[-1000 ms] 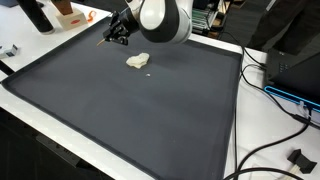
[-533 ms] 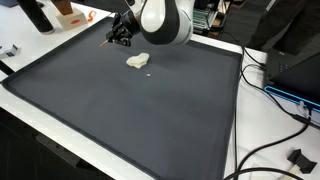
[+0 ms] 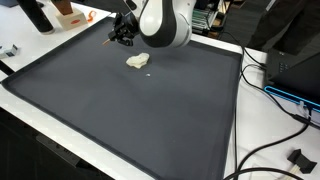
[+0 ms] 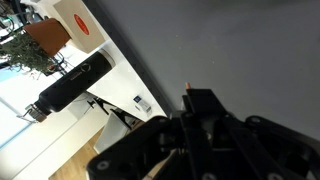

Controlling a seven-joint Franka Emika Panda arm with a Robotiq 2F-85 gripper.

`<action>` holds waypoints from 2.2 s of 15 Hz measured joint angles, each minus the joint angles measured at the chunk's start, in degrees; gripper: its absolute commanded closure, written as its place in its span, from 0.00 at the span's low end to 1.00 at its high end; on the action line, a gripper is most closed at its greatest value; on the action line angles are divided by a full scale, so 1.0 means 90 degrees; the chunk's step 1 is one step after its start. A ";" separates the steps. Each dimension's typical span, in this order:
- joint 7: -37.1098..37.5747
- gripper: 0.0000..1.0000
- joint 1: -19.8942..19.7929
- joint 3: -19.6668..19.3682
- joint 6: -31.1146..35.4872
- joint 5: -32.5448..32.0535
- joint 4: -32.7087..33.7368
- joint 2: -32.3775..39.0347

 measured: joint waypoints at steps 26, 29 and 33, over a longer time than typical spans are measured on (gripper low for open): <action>-0.2157 0.97 -0.0795 0.1450 -0.0004 0.0033 -0.0028 -0.0439; -0.2491 0.97 -0.1268 0.2043 0.0004 0.0017 -0.0104 -0.0728; -0.3174 0.97 -0.1886 0.2727 -0.0015 0.0179 -0.0165 -0.1164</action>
